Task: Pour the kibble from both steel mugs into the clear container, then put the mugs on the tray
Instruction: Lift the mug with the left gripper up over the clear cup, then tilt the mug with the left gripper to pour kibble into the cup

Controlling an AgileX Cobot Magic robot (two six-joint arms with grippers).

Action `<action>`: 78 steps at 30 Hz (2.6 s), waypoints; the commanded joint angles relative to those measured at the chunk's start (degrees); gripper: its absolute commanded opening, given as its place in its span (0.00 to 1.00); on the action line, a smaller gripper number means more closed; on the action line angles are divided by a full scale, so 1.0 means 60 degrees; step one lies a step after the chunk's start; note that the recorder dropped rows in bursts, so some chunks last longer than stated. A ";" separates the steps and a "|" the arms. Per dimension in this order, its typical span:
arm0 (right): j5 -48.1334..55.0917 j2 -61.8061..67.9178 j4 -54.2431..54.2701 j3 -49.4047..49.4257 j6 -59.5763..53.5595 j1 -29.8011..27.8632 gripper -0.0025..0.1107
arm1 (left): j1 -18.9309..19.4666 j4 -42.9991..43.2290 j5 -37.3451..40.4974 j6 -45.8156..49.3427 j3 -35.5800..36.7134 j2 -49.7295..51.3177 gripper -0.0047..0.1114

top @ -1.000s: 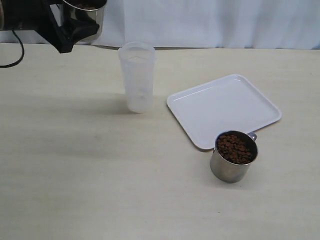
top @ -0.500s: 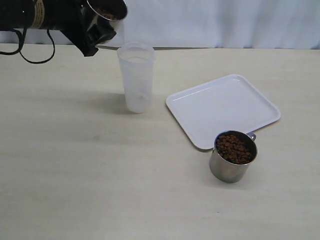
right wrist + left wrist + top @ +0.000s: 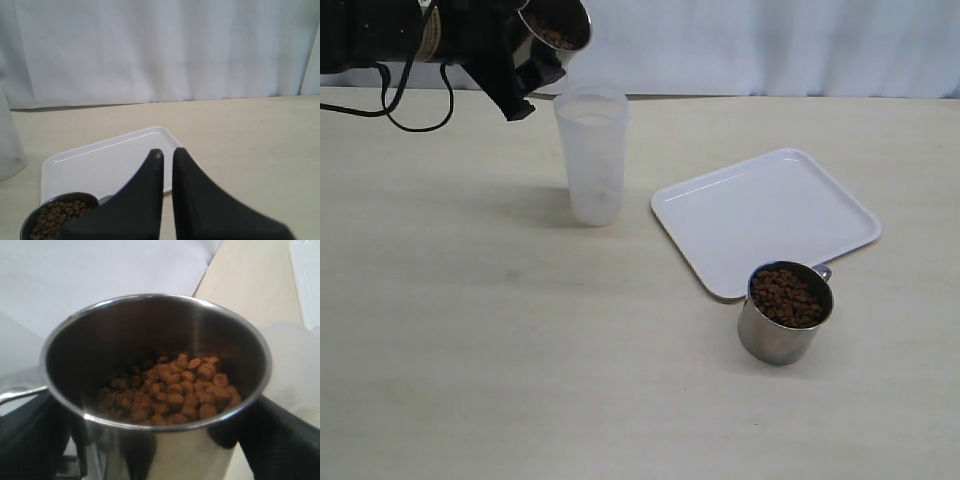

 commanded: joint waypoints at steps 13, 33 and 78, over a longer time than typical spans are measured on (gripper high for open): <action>0.0021 -0.0040 -0.0027 0.0047 -0.0042 0.0032 0.07 | -0.0127 -0.0070 0.0583 0.1196 0.0202 -0.0054 0.04; 0.0021 -0.0040 -0.0027 0.0047 -0.0042 0.0032 0.07 | -0.1046 -0.0070 0.2243 0.2562 0.0242 -0.0052 0.04; 0.0021 -0.0040 -0.0027 0.0047 -0.0042 0.0032 0.07 | -0.1607 -0.0070 0.3816 0.4910 0.0242 0.0228 0.04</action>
